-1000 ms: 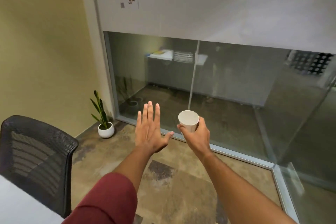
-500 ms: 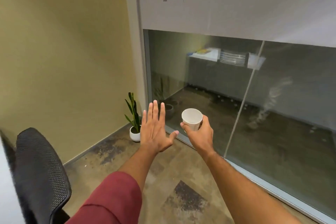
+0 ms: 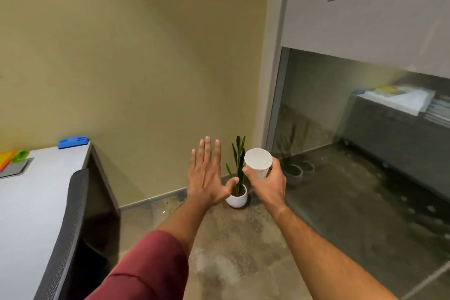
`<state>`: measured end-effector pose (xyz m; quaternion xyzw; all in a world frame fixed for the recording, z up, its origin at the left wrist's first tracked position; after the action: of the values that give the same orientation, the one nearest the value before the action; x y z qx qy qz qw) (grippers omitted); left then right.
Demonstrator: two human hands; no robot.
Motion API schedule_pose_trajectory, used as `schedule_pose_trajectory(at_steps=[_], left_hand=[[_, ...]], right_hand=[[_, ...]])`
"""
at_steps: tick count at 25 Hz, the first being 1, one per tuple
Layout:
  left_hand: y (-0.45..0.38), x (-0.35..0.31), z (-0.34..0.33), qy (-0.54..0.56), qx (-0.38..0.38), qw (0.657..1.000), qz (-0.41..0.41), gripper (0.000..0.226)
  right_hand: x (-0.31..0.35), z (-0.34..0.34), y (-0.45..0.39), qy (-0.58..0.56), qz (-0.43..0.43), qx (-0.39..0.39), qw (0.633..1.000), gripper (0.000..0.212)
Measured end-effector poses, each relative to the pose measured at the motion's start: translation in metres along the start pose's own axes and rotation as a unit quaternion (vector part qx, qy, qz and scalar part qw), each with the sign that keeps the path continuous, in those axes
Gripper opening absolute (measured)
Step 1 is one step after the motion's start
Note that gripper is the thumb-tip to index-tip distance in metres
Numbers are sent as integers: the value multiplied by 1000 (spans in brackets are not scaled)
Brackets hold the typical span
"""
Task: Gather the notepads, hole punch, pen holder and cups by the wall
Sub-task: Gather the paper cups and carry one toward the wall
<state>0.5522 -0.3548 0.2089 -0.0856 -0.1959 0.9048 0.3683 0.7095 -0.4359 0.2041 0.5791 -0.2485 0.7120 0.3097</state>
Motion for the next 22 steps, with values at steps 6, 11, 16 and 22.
schedule_pose_trajectory(at_steps=[6,11,16,22], left_hand=[[-53,87,-37,-33,-9,997,73,111],[-108,191,-52,-61,-8,988,140,110],[-122,283,-55,-97,0,975,199,109],[-108,378,-57,-151,7,944,295,109]], right_hand=[[13,-99,-82,22,23,69,997,71],[46,-211,-153,29,59,136,988,70],[68,-320,-184,22,88,200,976,69],[82,-443,-199,13,95,295,951,65]])
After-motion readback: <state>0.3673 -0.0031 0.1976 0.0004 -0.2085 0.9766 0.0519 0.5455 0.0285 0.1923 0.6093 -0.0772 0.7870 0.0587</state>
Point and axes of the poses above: each hand's wrist, its own y-axis away from the middle knuckle, its own z-axis out of the back of the hand, x = y × z, the point moved 3 cm from there along -y, towards the middle knuckle, and after that the axes turned 13 degrees about -z, right-handed, at the moved point
